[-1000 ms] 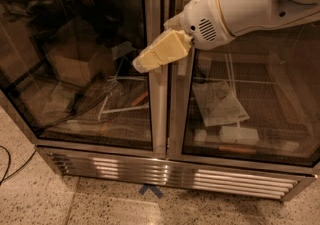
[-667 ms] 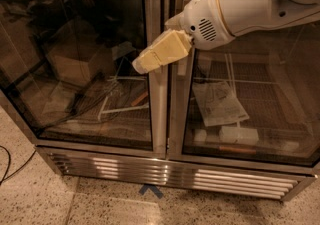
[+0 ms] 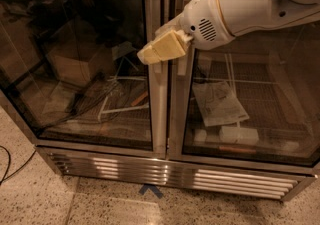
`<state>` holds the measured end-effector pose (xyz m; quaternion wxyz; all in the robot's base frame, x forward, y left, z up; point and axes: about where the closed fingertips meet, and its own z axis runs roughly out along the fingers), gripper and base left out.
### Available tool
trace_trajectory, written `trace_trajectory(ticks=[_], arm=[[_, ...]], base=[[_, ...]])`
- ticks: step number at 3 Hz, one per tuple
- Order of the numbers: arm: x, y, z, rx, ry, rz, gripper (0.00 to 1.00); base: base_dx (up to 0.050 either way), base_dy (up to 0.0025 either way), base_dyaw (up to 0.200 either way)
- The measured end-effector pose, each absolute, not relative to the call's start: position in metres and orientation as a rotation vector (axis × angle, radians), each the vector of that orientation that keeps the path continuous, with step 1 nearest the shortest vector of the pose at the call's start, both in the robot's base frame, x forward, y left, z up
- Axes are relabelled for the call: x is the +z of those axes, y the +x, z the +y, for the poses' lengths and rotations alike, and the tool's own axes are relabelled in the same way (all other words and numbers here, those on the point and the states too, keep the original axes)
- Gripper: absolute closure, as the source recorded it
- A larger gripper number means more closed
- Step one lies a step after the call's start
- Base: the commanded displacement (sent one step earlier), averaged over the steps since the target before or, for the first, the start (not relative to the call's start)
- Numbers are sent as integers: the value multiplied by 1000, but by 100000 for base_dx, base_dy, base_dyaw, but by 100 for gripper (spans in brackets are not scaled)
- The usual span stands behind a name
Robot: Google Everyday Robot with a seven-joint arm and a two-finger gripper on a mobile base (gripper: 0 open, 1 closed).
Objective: Place blue chip bag into bottom drawer
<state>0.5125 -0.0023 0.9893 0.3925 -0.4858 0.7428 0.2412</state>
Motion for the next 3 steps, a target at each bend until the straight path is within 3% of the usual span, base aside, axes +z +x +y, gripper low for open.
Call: trace_trajectory(ticks=[1,3], arm=[[989,512,-2,612,-1233,1886,34],[991,516,0,564,-1212,1911,34]], base=[[0,0,0],[0,0,0]])
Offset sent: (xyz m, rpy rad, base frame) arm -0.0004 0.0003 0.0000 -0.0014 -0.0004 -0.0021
